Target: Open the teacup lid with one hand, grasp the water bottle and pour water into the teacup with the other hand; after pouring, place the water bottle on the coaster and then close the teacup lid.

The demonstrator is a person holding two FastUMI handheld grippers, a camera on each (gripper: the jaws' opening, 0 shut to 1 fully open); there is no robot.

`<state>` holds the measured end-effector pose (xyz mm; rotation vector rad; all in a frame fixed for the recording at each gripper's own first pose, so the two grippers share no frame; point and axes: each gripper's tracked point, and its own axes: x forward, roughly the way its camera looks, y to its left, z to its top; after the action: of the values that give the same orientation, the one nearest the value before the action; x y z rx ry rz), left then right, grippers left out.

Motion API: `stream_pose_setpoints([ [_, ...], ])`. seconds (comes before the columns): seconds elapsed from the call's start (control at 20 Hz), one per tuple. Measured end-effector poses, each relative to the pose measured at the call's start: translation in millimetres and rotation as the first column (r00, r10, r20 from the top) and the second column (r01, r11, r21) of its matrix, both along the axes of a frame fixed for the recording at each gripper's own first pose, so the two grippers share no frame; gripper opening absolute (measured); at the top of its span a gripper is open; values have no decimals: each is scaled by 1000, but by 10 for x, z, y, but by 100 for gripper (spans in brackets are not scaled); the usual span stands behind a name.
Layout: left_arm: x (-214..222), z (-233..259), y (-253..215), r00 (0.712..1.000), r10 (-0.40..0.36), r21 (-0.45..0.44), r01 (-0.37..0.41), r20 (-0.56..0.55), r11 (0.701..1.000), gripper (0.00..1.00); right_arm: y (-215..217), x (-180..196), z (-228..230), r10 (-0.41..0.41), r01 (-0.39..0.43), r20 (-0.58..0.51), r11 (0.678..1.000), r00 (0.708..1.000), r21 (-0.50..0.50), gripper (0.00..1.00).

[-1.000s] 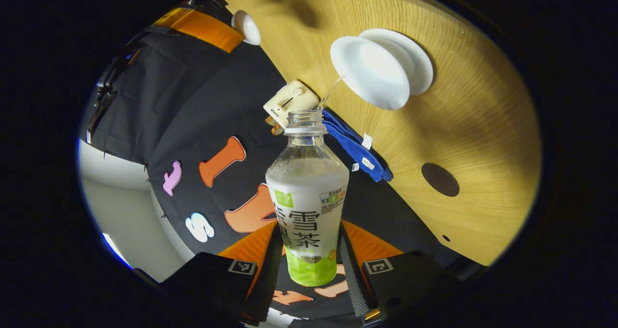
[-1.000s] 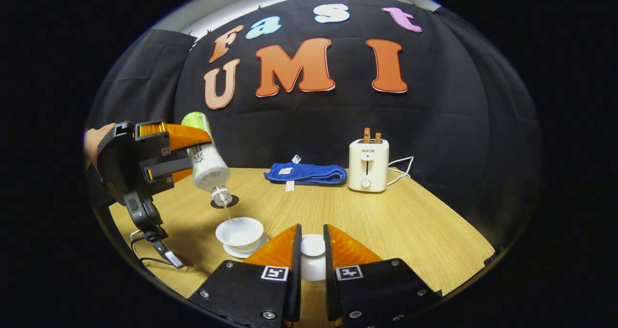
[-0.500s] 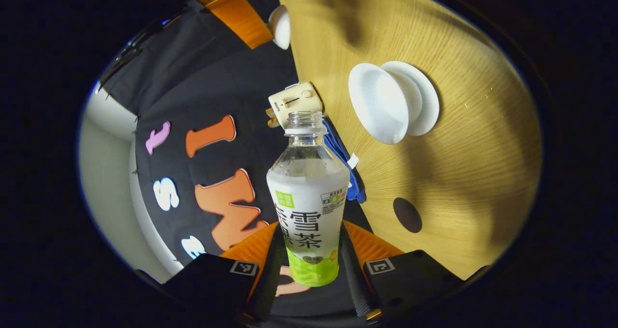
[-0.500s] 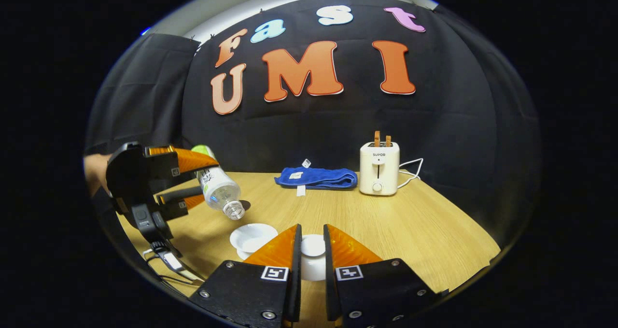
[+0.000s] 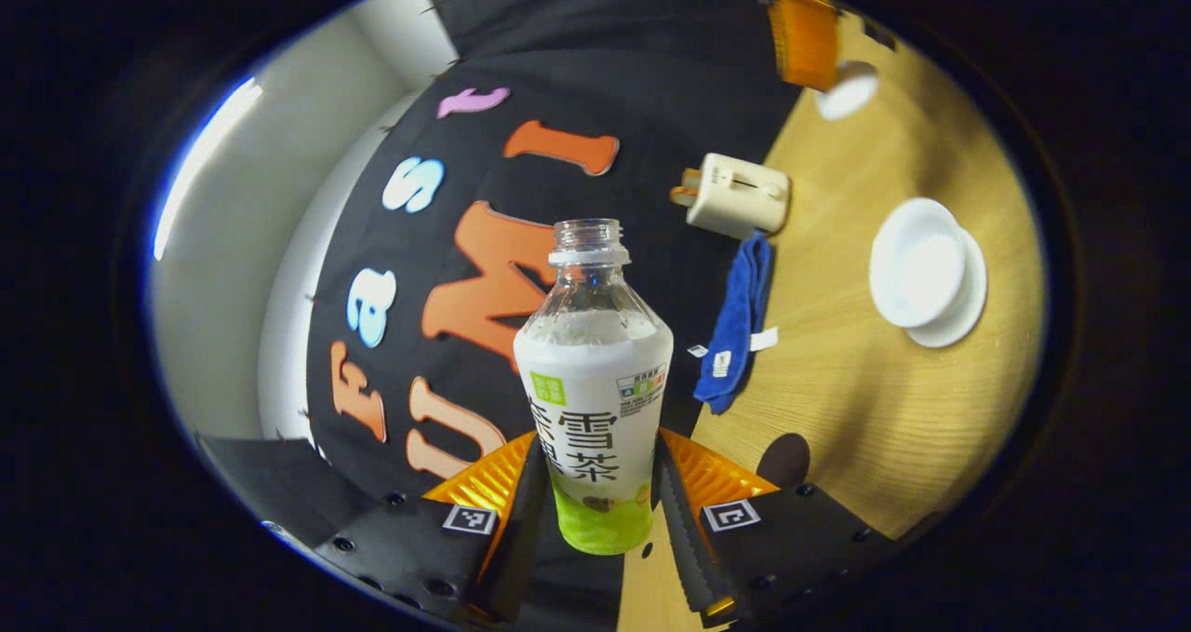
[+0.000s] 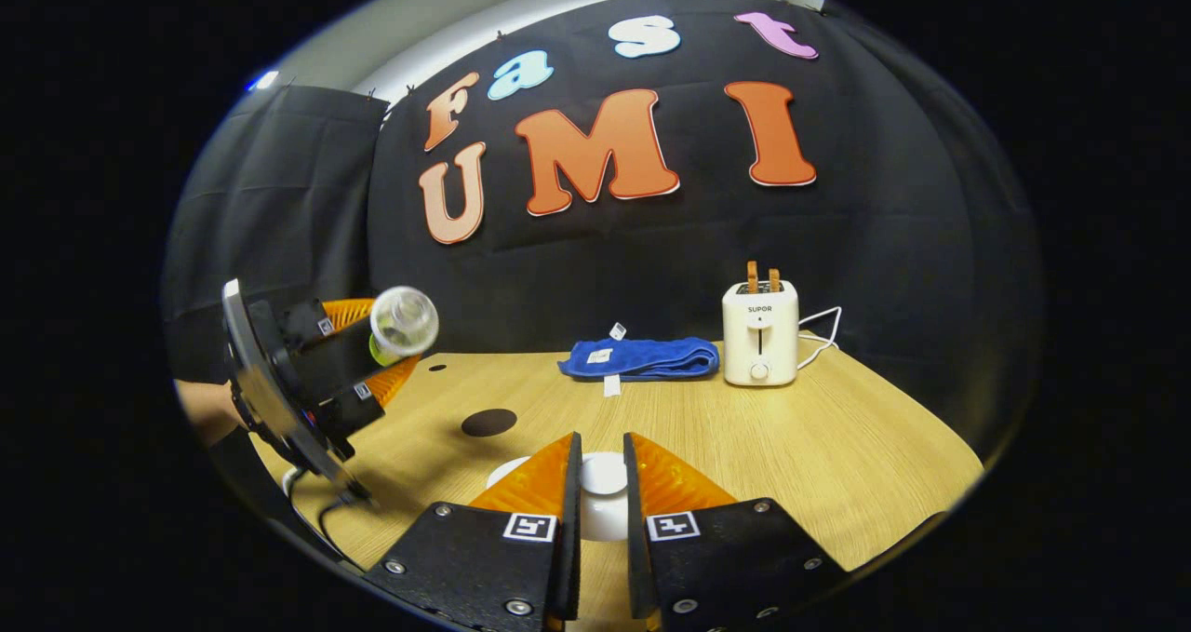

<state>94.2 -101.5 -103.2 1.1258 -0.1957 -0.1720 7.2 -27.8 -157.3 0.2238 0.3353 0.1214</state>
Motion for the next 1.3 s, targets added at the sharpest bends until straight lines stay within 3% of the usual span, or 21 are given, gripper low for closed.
stream_pose_setpoints([
  [0.15,148,164,201,997,43,-200,-56,-67,978,66,126,73,22,8,-8,-1,1000,1000,14,21],
  [0.2,174,248,263,996,51,-272,-69,-73,960,62,174,81,27,14,-14,0,1000,1000,8,21],
  [0.25,231,293,314,995,49,-343,-78,-90,936,66,210,97,38,18,-18,3,1000,1000,-1,21],
  [0.35,307,284,418,989,43,-496,-108,-140,862,63,294,121,59,29,-29,8,1000,1000,-6,21],
  [0.5,492,141,474,974,-2,-694,-161,-228,702,66,359,144,46,38,-37,6,999,999,-21,21],
  [0.55,541,55,513,967,-18,-737,-182,-255,650,62,364,159,45,38,-38,7,999,999,-28,21],
  [0.6,591,-13,536,961,-32,-771,-199,-273,605,66,371,154,54,39,-38,9,999,999,-33,21],
  [0.85,801,-350,657,935,-99,-851,-262,-340,455,66,362,216,23,38,-37,8,999,999,-38,21],
  [1.05,941,-659,605,915,-139,-858,-290,-378,423,63,397,283,-45,40,-40,0,998,999,-48,21],
  [1.3,1175,-1095,385,870,-178,-831,-351,-459,431,66,442,351,-211,53,-55,-35,996,998,-68,21],
])
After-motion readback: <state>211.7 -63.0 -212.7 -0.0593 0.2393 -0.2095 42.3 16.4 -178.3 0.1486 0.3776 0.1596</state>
